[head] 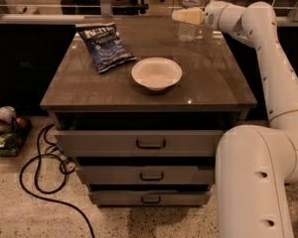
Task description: Place water bottle into paper bowl
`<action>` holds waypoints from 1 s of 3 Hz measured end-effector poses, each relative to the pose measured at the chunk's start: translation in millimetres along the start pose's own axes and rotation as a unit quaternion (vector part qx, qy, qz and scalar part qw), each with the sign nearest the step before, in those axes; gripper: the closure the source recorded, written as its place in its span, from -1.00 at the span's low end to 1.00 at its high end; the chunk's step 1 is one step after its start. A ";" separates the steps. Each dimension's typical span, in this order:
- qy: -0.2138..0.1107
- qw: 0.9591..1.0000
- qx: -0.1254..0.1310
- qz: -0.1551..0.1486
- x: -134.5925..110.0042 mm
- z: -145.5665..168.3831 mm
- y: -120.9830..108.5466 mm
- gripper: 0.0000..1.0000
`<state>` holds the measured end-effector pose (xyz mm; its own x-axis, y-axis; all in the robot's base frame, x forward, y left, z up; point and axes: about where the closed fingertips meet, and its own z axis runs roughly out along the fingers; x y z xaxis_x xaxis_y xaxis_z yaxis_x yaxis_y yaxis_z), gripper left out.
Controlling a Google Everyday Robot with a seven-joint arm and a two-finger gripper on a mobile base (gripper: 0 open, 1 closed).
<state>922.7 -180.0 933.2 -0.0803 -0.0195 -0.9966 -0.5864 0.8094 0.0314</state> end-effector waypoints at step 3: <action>-0.006 1.000 -0.009 0.003 17.1 14.0 -1.8 0.43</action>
Offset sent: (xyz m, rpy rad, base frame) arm 0.0269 -0.0116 -0.0140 0.0158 -0.0150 0.0065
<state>933.6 -173.5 915.0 -0.0745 -0.0067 -0.9972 -0.6003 0.7988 0.0394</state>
